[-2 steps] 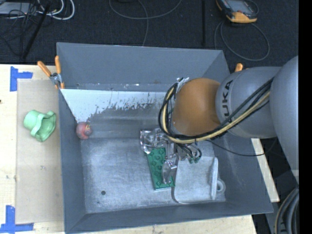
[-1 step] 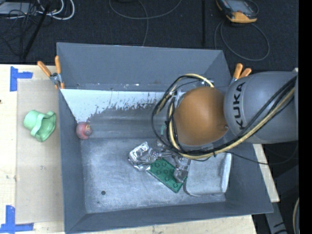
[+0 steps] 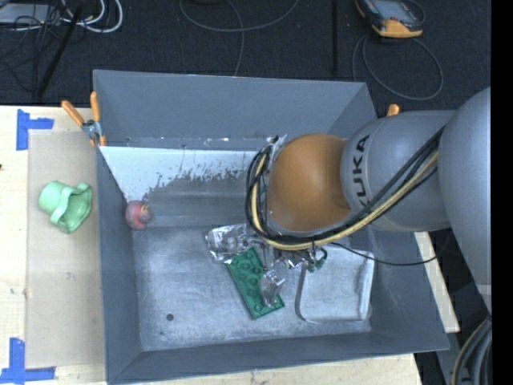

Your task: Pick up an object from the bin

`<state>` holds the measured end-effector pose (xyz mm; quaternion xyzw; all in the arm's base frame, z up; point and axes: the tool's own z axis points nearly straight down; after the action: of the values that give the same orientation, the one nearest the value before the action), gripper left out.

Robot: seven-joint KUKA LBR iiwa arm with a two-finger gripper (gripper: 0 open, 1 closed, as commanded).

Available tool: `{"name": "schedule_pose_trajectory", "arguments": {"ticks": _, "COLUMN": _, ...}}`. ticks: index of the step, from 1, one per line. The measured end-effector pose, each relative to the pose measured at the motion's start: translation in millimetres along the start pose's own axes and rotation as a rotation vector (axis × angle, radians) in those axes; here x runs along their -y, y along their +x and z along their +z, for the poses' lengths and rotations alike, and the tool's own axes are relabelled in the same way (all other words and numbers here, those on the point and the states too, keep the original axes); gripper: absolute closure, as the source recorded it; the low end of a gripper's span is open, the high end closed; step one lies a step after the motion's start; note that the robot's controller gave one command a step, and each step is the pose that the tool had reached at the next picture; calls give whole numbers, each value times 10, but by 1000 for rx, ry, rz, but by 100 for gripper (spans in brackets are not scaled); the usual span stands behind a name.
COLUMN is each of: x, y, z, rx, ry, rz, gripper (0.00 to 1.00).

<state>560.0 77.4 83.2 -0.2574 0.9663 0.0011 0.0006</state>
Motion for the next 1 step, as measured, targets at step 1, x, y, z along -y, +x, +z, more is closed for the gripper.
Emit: {"name": "schedule_pose_trajectory", "arguments": {"ticks": 1, "x": 27, "y": 190, "z": 48, "rx": 21, "ry": 13, "rz": -789, "gripper": 100}}
